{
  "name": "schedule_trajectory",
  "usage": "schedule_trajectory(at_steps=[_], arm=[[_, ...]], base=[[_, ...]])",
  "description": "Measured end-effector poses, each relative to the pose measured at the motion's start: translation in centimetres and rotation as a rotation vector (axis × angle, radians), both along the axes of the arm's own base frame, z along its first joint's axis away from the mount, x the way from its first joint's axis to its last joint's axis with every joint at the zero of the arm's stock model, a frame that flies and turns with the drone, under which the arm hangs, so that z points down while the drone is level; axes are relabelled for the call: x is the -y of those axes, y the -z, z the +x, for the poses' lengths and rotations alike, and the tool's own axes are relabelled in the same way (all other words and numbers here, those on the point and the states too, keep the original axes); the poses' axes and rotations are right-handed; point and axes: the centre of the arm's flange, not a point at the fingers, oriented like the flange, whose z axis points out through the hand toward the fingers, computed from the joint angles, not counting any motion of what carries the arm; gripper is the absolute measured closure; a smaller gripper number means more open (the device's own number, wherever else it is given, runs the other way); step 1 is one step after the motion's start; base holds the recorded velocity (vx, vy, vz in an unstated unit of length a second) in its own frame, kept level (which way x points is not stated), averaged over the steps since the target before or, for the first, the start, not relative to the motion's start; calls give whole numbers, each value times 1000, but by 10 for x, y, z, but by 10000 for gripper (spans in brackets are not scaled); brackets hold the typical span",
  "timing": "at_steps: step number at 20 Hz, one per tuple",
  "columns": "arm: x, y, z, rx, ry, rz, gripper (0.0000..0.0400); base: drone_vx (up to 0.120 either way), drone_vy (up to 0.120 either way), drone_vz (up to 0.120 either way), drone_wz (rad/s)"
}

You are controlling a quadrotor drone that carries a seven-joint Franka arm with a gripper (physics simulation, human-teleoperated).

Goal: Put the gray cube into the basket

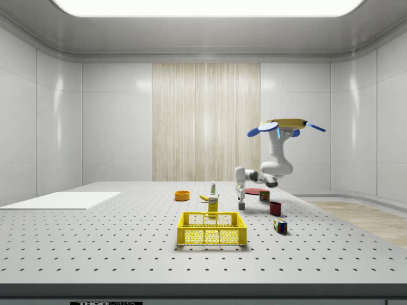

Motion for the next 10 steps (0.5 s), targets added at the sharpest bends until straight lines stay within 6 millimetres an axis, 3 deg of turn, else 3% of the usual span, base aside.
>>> schedule_trajectory(at_steps=[8, 10], arm=[[0, -25, 0, 0, 0, 0, 0], [0, -28, 0, 0, 0, 0, 42]], base=[[0, 0, 0, 0], [0, 0, 0, 0]])
